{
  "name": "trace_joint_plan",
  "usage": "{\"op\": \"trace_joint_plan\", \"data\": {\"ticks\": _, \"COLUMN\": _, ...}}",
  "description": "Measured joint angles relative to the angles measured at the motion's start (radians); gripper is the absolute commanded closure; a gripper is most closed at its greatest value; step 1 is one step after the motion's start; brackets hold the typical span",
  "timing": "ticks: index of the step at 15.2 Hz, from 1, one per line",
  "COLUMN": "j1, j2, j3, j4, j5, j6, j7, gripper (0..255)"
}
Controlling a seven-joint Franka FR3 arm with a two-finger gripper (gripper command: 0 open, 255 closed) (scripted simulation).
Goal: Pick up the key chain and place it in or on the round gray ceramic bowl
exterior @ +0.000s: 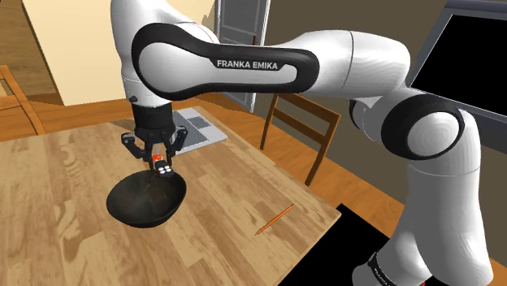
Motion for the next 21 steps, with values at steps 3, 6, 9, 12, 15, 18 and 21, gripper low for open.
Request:
{"op": "trace_joint_plan", "data": {"ticks": 3, "j1": 0.058, "j2": 0.073, "j3": 0.002, "j4": 0.106, "j5": -0.023, "j6": -0.036, "j7": 0.042, "gripper": 255}}
{"op": "trace_joint_plan", "data": {"ticks": 6, "j1": 0.058, "j2": 0.071, "j3": 0.002, "j4": 0.069, "j5": -0.023, "j6": -0.001, "j7": 0.051, "gripper": 255}}
{"op": "trace_joint_plan", "data": {"ticks": 9, "j1": 0.051, "j2": 0.065, "j3": 0.002, "j4": 0.017, "j5": -0.022, "j6": 0.043, "j7": 0.053, "gripper": 255}}
{"op": "trace_joint_plan", "data": {"ticks": 12, "j1": 0.046, "j2": 0.065, "j3": 0.002, "j4": -0.022, "j5": -0.023, "j6": 0.082, "j7": 0.056, "gripper": 255}}
{"op": "trace_joint_plan", "data": {"ticks": 15, "j1": 0.041, "j2": 0.065, "j3": 0.001, "j4": -0.062, "j5": -0.024, "j6": 0.122, "j7": 0.057, "gripper": 255}}
{"op": "trace_joint_plan", "data": {"ticks": 18, "j1": 0.037, "j2": 0.063, "j3": 0.000, "j4": -0.098, "j5": -0.024, "j6": 0.156, "j7": 0.060, "gripper": 255}}
{"op": "trace_joint_plan", "data": {"ticks": 21, "j1": 0.037, "j2": 0.064, "j3": 0.000, "j4": -0.102, "j5": -0.025, "j6": 0.160, "j7": 0.060, "gripper": 255}}
